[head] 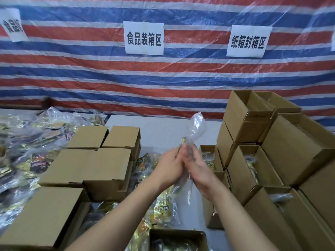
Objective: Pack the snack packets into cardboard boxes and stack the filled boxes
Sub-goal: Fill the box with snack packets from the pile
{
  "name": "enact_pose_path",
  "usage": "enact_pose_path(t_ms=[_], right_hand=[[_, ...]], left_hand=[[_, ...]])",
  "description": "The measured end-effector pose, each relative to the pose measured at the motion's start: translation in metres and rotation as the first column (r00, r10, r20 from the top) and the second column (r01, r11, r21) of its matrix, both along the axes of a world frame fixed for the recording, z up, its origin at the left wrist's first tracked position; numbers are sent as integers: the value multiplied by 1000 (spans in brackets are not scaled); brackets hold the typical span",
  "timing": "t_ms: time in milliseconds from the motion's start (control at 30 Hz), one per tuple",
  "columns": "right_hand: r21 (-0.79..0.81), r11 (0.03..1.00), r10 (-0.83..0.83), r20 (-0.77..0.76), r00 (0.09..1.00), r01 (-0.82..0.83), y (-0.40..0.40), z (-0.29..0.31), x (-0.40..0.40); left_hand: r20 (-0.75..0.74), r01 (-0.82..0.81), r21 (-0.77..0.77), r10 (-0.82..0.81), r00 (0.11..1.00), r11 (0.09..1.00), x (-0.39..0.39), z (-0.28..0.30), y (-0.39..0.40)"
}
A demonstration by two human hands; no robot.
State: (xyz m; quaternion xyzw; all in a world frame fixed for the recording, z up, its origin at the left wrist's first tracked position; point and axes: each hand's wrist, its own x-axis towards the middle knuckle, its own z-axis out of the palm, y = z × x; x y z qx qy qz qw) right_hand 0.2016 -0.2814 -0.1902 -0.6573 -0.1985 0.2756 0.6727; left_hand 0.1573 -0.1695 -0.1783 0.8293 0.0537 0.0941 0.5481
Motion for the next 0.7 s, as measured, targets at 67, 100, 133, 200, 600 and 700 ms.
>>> enact_pose_path(t_ms=[67,100,133,200,600,700], right_hand=[[-30,999,29,-5,1000,-29,-6,0,3],[-42,998,43,-11,999,-44,-11,0,6],[-61,996,58,-7,998,-58,-15,0,7],[-134,987,90,35,995,-85,-24,-2,10],[-469,882,153,387,909,51,-52,-35,-6],[-647,754,394,313,864,-110,-58,-45,-20]], left_hand=[[-48,80,-72,-84,995,994,1,9,0],[-85,117,-88,-124,989,989,1,13,1],[-133,156,-94,-168,977,983,0,16,3],[-234,234,-103,-252,939,967,-1,16,11],[-361,215,-78,-229,904,973,-55,-44,48],[-525,203,17,-164,835,979,-89,-111,57]])
